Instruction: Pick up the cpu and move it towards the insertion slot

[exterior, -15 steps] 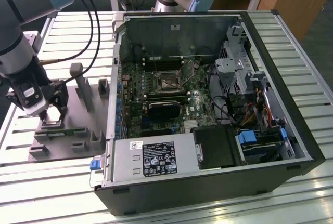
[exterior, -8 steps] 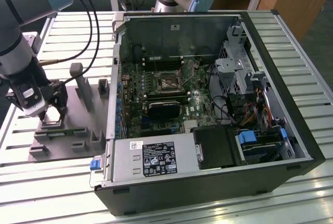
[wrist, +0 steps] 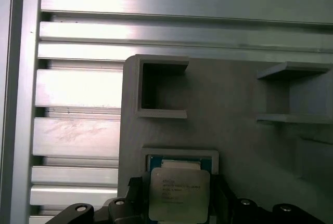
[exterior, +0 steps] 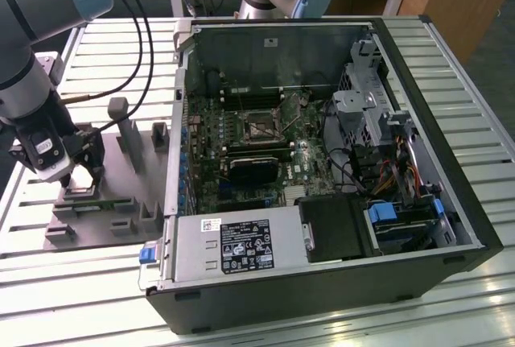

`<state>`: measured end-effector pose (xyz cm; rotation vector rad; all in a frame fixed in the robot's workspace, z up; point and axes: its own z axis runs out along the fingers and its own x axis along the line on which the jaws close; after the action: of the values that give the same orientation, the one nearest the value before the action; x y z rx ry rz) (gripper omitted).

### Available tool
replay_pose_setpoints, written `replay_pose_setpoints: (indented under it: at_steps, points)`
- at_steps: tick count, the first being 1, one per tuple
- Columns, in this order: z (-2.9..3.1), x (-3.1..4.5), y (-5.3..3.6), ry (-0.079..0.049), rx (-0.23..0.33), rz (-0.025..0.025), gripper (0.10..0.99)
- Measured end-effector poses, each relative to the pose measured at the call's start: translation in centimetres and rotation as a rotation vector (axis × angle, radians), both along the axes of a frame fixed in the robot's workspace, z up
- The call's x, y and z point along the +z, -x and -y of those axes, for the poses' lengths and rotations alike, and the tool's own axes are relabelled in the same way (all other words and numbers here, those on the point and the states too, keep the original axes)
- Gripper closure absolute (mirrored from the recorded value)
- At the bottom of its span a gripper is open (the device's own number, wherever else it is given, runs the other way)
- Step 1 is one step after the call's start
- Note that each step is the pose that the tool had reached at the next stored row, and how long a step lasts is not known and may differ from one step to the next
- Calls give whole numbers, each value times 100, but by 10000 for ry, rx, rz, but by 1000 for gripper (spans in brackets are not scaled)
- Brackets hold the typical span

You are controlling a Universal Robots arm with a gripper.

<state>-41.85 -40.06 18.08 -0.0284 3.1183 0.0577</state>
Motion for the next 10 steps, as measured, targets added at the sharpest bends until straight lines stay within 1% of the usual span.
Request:
replay_pose_setpoints:
  at_steps: [4,6,7,10]
  points:
    - [0,-2,0,-1,0,1,439]
    - [0,-2,0,0,-1,1,455]
    - [0,-2,0,0,0,1,518]
    - [0,-3,0,0,0,1,541]
